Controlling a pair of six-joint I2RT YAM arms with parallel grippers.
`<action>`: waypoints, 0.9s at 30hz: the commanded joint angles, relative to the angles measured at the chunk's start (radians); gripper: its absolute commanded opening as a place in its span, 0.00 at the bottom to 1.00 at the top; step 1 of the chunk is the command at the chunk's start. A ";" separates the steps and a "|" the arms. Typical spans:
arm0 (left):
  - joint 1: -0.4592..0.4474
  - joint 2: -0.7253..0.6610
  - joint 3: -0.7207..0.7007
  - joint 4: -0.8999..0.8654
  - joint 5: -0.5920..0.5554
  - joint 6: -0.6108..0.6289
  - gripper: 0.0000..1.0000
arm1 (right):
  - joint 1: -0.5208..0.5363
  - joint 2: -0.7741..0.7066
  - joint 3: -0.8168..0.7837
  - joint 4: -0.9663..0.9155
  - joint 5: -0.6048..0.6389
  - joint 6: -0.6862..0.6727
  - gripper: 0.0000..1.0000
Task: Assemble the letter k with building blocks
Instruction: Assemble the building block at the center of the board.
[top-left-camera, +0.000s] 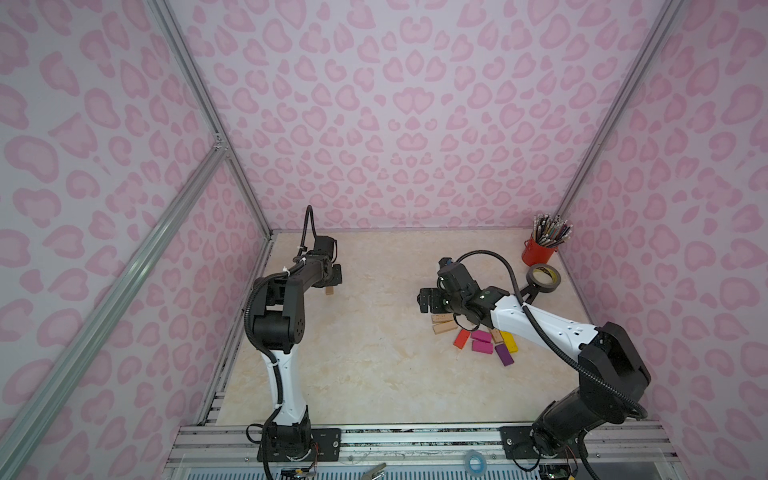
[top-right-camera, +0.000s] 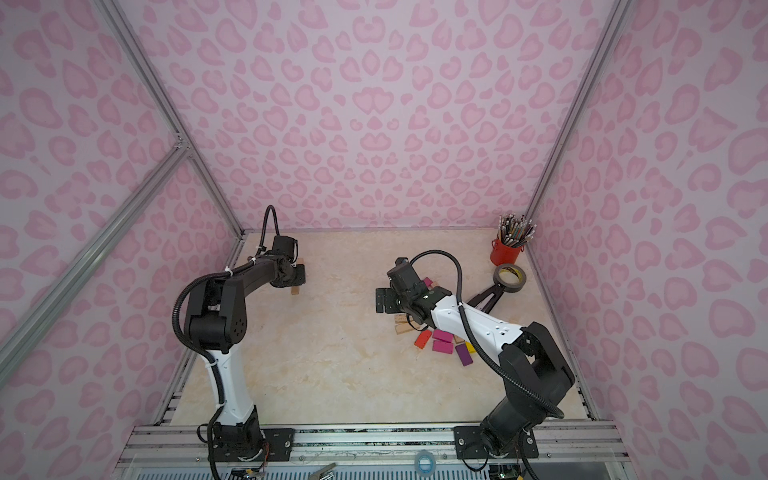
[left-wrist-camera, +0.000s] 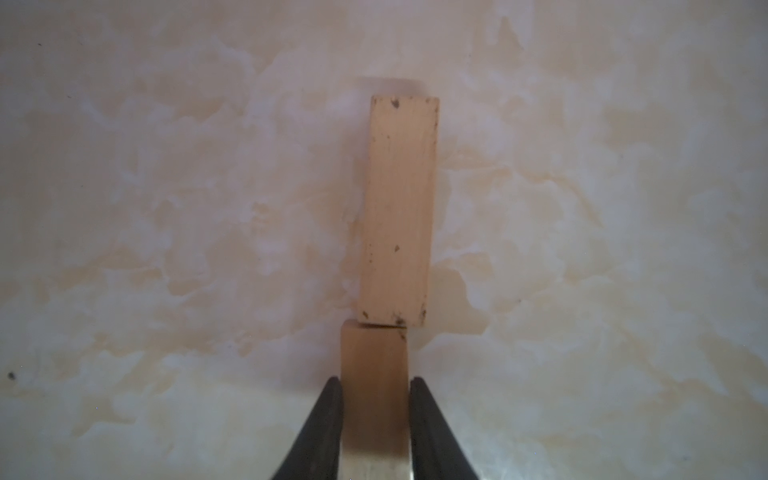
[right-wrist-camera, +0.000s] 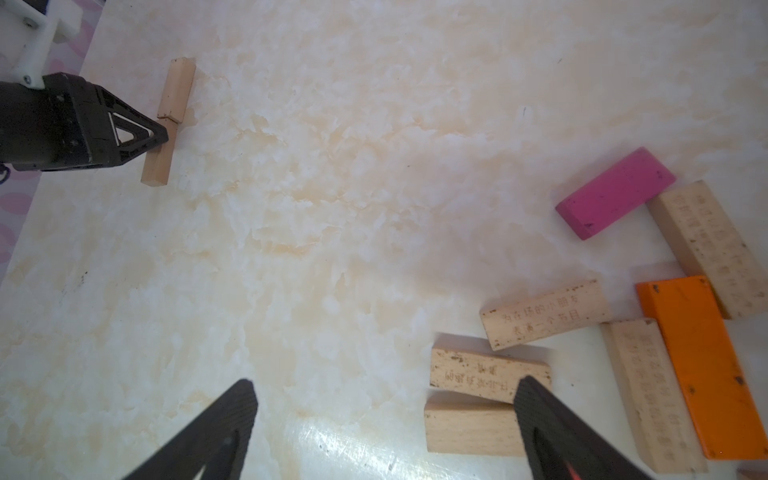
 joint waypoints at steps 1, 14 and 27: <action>-0.002 0.011 0.006 -0.015 0.015 0.001 0.31 | 0.000 0.009 -0.001 -0.012 0.002 0.005 0.98; -0.008 0.020 0.020 -0.015 0.018 0.013 0.32 | 0.001 0.016 0.001 -0.011 0.004 0.008 0.98; 0.000 0.028 0.034 -0.034 -0.018 -0.001 0.31 | 0.001 0.013 0.000 -0.013 0.005 0.011 0.99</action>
